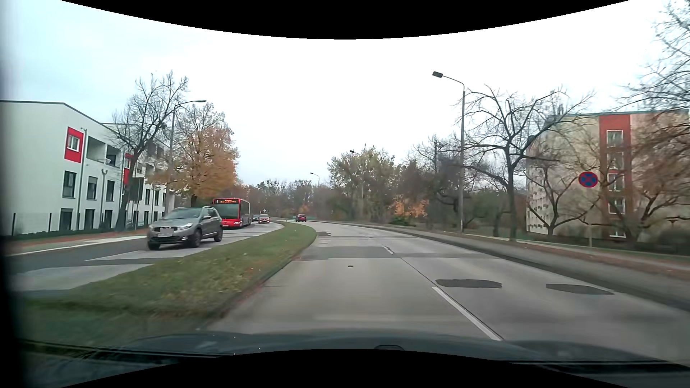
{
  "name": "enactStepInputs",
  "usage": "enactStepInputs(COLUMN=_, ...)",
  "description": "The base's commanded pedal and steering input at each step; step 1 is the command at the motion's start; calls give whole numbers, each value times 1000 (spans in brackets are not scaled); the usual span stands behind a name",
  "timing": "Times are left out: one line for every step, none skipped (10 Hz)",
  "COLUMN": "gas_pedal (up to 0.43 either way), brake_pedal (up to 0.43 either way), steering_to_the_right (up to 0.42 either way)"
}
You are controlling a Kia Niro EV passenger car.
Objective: Follow the waypoints while adhering to traffic rules and regulations
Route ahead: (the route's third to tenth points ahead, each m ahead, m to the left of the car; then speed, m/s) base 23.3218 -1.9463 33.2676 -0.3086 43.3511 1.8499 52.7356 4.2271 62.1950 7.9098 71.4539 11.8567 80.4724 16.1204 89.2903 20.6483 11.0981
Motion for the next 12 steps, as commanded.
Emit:
enactStepInputs(gas_pedal=150, brake_pedal=0, steering_to_the_right=-35)
enactStepInputs(gas_pedal=150, brake_pedal=0, steering_to_the_right=-35)
enactStepInputs(gas_pedal=150, brake_pedal=0, steering_to_the_right=-35)
enactStepInputs(gas_pedal=150, brake_pedal=0, steering_to_the_right=-32)
enactStepInputs(gas_pedal=150, brake_pedal=0, steering_to_the_right=-22)
enactStepInputs(gas_pedal=150, brake_pedal=0, steering_to_the_right=-19)
enactStepInputs(gas_pedal=150, brake_pedal=0, steering_to_the_right=-18)
enactStepInputs(gas_pedal=150, brake_pedal=0, steering_to_the_right=-17)
enactStepInputs(gas_pedal=150, brake_pedal=0, steering_to_the_right=-17)
enactStepInputs(gas_pedal=150, brake_pedal=0, steering_to_the_right=-16)
enactStepInputs(gas_pedal=150, brake_pedal=0, steering_to_the_right=-15)
enactStepInputs(gas_pedal=150, brake_pedal=0, steering_to_the_right=-15)
